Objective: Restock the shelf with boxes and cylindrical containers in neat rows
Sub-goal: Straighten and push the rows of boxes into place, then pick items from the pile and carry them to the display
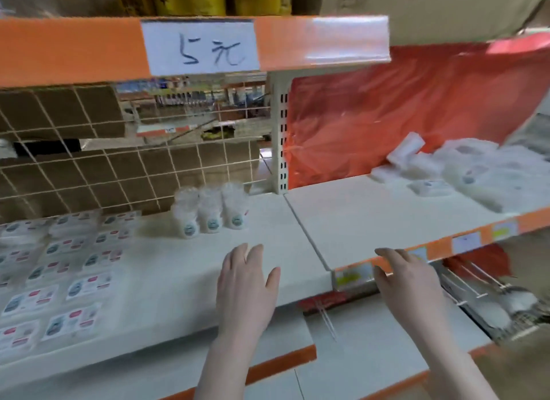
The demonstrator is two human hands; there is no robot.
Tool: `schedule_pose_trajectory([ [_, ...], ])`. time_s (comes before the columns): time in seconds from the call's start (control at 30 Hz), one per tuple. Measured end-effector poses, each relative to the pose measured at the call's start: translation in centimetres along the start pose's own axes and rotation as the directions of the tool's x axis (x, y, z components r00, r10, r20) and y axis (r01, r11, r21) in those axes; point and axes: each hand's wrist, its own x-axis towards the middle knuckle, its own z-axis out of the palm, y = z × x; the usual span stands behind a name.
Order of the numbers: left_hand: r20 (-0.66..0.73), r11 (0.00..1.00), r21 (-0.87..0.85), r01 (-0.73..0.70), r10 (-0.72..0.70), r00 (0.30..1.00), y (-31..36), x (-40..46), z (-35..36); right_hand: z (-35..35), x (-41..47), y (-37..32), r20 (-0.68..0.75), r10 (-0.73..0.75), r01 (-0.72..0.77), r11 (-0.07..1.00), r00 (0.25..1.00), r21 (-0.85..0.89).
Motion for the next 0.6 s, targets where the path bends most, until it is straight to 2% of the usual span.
schedule_pose_trajectory([
  [0.2,0.032,0.998,-0.018,-0.055,0.056,0.998,9.0,1.0,3.8,-3.0,1.7,8.6,-0.060,-0.037,0.034,0.999,0.998,-0.036],
  [0.37,0.042,0.994,-0.021,-0.111,0.112,0.993,14.7,3.6,6.7,-3.8,3.2,14.5,-0.069,0.044,-0.048,0.997,0.997,-0.058],
  [0.6,0.036,0.983,-0.059,-0.173,0.175,0.984,21.8,9.0,12.2,-2.5,7.9,22.6,-0.082,0.083,-0.089,0.994,0.993,-0.064],
])
